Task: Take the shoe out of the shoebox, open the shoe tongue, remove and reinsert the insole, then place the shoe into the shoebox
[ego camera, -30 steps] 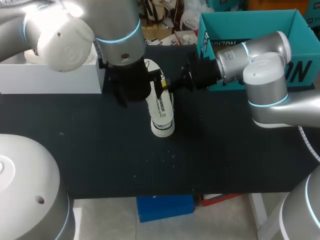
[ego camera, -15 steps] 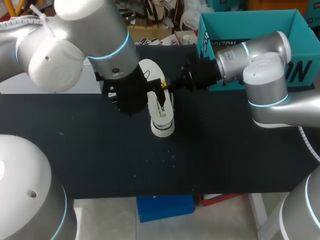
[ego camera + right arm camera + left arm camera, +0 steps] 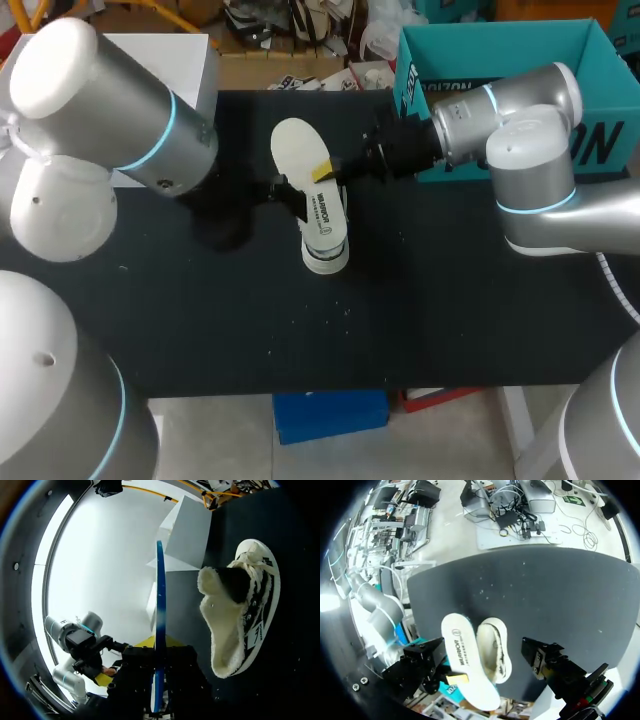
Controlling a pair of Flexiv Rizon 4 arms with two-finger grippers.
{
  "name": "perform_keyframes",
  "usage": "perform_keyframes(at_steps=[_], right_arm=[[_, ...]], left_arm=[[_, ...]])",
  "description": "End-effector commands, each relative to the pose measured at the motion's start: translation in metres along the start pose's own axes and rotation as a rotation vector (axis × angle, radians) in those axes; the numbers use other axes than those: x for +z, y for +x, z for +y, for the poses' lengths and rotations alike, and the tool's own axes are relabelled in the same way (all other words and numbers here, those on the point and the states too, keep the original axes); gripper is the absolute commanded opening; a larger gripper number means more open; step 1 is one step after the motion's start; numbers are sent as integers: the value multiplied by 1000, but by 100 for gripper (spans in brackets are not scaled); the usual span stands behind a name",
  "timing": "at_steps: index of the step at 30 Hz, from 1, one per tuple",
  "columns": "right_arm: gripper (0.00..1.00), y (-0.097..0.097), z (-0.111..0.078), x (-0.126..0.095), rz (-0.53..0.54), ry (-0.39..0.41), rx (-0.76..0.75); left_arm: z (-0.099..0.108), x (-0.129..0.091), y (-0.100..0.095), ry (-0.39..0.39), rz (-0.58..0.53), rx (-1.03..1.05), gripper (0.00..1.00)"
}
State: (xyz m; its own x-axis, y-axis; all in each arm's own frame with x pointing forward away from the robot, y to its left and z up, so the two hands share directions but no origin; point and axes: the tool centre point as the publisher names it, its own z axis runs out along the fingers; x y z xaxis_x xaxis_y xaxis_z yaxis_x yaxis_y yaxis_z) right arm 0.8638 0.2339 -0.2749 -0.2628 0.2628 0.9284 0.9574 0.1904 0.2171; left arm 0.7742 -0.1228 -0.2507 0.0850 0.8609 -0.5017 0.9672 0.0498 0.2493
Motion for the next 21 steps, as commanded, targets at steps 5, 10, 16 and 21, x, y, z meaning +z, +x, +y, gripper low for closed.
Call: perform_keyframes(at_steps=[5,10,16,21], right_arm=[[0,0,1,1,0,0,1],[0,0,1,1,0,0,1],[0,0,1,1,0,0,1],[0,0,1,1,0,0,1]], left_arm=[[-5,5,8,31,-294,-23,100],[-7,3,13,146,-750,-85,100],[-7,3,13,146,-750,-85,100],[-7,3,13,146,-750,-85,100]])
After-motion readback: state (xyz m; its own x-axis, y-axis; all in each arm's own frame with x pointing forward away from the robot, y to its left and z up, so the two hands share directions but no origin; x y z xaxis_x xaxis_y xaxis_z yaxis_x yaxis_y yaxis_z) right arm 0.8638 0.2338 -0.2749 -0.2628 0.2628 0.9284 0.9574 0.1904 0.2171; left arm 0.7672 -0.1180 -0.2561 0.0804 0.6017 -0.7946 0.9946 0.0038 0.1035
